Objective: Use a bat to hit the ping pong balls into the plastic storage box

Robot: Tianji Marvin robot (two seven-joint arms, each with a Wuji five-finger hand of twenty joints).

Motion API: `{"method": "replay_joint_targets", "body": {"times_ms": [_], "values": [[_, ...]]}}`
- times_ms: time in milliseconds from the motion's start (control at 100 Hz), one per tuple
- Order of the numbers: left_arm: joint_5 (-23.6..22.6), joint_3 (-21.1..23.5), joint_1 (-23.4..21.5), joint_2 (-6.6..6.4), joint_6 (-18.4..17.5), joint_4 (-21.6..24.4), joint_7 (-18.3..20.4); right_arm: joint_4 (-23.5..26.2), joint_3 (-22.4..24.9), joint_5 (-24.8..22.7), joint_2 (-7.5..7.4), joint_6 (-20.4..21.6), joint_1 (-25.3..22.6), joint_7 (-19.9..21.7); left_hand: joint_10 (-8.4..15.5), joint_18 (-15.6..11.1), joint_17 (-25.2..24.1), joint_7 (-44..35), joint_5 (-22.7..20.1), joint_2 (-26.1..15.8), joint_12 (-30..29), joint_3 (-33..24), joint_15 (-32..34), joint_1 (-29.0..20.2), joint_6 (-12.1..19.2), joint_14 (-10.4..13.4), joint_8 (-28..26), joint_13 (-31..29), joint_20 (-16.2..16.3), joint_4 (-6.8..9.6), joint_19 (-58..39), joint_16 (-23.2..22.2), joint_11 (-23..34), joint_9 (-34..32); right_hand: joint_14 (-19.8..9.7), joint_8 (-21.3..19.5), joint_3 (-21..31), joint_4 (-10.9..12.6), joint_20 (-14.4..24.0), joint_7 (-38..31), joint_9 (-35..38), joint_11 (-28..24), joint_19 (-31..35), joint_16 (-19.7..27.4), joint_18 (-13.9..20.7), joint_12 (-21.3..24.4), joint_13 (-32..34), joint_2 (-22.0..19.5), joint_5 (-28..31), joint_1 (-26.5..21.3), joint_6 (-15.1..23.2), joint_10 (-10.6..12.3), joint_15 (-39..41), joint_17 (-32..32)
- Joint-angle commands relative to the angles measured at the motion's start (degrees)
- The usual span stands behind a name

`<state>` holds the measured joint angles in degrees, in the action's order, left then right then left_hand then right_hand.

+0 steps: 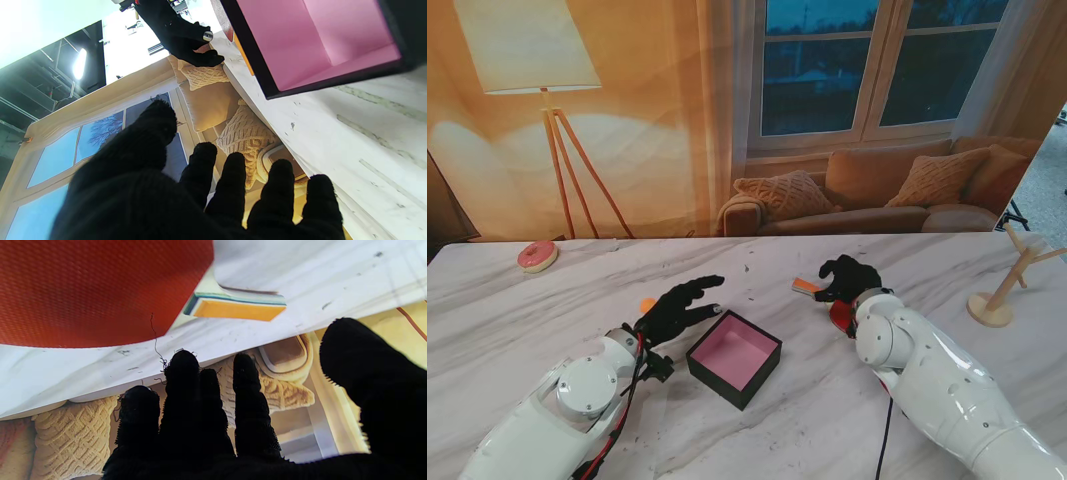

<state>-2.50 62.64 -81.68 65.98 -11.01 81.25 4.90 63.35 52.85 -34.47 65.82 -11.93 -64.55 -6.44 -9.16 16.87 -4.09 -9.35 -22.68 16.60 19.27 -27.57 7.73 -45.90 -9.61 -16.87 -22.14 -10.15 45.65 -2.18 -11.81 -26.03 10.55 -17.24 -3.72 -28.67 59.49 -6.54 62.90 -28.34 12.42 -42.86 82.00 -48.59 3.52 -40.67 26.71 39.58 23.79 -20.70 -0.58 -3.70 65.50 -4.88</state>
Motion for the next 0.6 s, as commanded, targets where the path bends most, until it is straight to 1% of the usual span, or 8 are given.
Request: {"method": "replay_joint_targets", "body": {"times_ms": [0, 70, 140, 240, 270, 350, 550, 590], "values": [[0.2, -0.2, 0.2, 0.2, 0.0, -0.3, 0.9, -1.6, -1.0, -0.5, 0.45, -1.2, 0.9, 0.7, 0.7, -0.8, -0.1, 0.2, -1.2, 0.3, 0.2, 0.0, 0.5, 0.3, 1.1, 0.2, 0.2, -0.1, 1.3, 0.42, -0.5, -0.5, -0.1, -0.8, -1.5, 0.4, 2.6, -1.0, 2.3, -0.1, -3.1, -1.3, 2.8, -1.3, 1.6, 1.0, -1.0, 2.7, -2.3, 0.3, -0.9, 0.1, 0.4, -0.3], [0.3, -0.4, 0.3, 0.22, 0.1, -0.4, 1.0, -2.8, -2.7, -1.4, 0.5, -2.2, 2.0, 0.4, 0.7, -0.8, -0.1, 0.2, -1.2, 0.4, 0.2, -0.1, 0.5, 0.4, 1.1, 0.0, 0.2, -0.1, 1.4, 0.38, -0.5, -0.6, -0.1, -0.8, -2.3, 0.7, 3.6, -1.2, 2.2, -0.3, -2.9, -5.5, 3.5, -2.8, 1.3, -0.4, 0.6, 3.8, -3.0, 0.2, -1.6, -0.7, 1.8, -0.8], [0.2, -0.5, 0.4, 0.23, 0.3, -0.5, 1.0, -4.1, -4.4, -2.0, 0.71, -3.2, 3.0, -0.1, 0.7, -0.8, -0.1, 0.2, -1.1, 0.3, 0.3, -0.1, 0.5, 0.5, 1.1, 0.1, 0.2, -0.1, 1.4, 0.31, -0.4, -0.6, -0.1, -0.8, -3.1, 0.9, 4.7, -1.5, 1.8, -0.7, -2.0, -10.2, 4.4, -5.4, 1.0, -3.6, 2.3, 4.7, -3.8, -0.2, -2.1, -1.5, 3.4, -1.3], [0.4, -0.5, 0.4, 0.23, 0.5, -0.5, 1.1, -5.9, -6.9, -2.4, 1.18, -4.9, 4.6, -0.9, 0.7, -0.8, -0.3, 0.3, -1.0, 0.5, 0.2, 0.0, 0.4, 0.5, 1.2, -0.2, 0.2, 0.0, 1.4, 0.23, -0.4, -0.7, -0.2, -0.7, -3.5, 0.8, 6.0, -1.8, 1.4, -1.9, -0.9, -13.8, 6.0, -8.0, 0.6, -7.0, 4.3, 5.9, -5.2, -0.7, -2.3, -2.2, 4.4, -2.1], [0.5, -0.5, 0.4, 0.21, 0.5, -0.5, 1.2, -6.6, -7.7, -2.4, 1.4, -5.2, 5.0, -1.4, 0.7, -0.8, -0.3, 0.3, -1.1, 0.5, 0.2, 0.0, 0.4, 0.5, 1.2, 0.1, 0.2, 0.0, 1.4, 0.22, -0.4, -0.7, -0.2, -0.7, -3.6, 0.7, 6.2, -1.8, 1.3, -2.2, -0.4, -14.3, 6.3, -8.5, 0.4, -7.6, 5.1, 6.1, -5.5, -0.9, -1.8, -2.6, 4.8, -2.7], [0.3, -0.6, 0.5, 0.19, 0.4, -0.6, 1.3, -8.5, -9.7, -2.2, 2.12, -6.0, 6.2, -2.8, 0.7, -0.8, -0.2, 0.3, -1.0, 0.6, 0.2, 0.0, 0.4, 0.6, 1.2, 0.2, 0.2, -0.1, 1.4, 0.18, -0.3, -0.7, -0.2, -0.7, -3.5, 0.2, 6.9, -1.9, 1.4, -3.3, 0.8, -15.2, 7.0, -9.2, -0.3, -8.5, 6.8, 6.7, -6.2, -1.2, -1.7, -3.9, 5.6, -4.1], [0.2, -0.6, 0.6, 0.33, 0.1, -0.8, 0.7, -12.5, -13.6, -0.2, 3.96, -7.4, 8.5, -4.7, 0.7, -0.8, -0.1, 0.3, -1.1, 0.6, 0.3, -0.2, 0.4, 0.6, 1.1, 0.1, 0.2, -0.2, 1.5, 0.16, -0.3, -0.7, -0.1, -0.8, -3.7, -0.9, 7.8, -2.1, 1.8, -5.9, 1.8, -17.5, 7.7, -10.1, -0.8, -10.2, 8.5, 7.4, -5.5, -1.4, -3.0, -3.8, 6.5, -5.3], [0.2, -0.6, 0.5, 0.36, 0.1, -0.8, 0.6, -13.2, -14.2, 0.1, 4.2, -7.5, 8.9, -4.7, 0.7, -0.8, -0.1, 0.3, -1.1, 0.6, 0.3, -0.2, 0.4, 0.6, 1.1, -0.2, 0.2, -0.1, 1.5, 0.15, -0.3, -0.7, -0.1, -0.8, -3.7, -1.1, 8.0, -2.1, 1.9, -6.4, 2.0, -17.7, 7.9, -10.1, -0.9, -10.3, 9.0, 7.5, -5.0, -1.7, -2.8, -3.9, 6.7, -5.8]]}}
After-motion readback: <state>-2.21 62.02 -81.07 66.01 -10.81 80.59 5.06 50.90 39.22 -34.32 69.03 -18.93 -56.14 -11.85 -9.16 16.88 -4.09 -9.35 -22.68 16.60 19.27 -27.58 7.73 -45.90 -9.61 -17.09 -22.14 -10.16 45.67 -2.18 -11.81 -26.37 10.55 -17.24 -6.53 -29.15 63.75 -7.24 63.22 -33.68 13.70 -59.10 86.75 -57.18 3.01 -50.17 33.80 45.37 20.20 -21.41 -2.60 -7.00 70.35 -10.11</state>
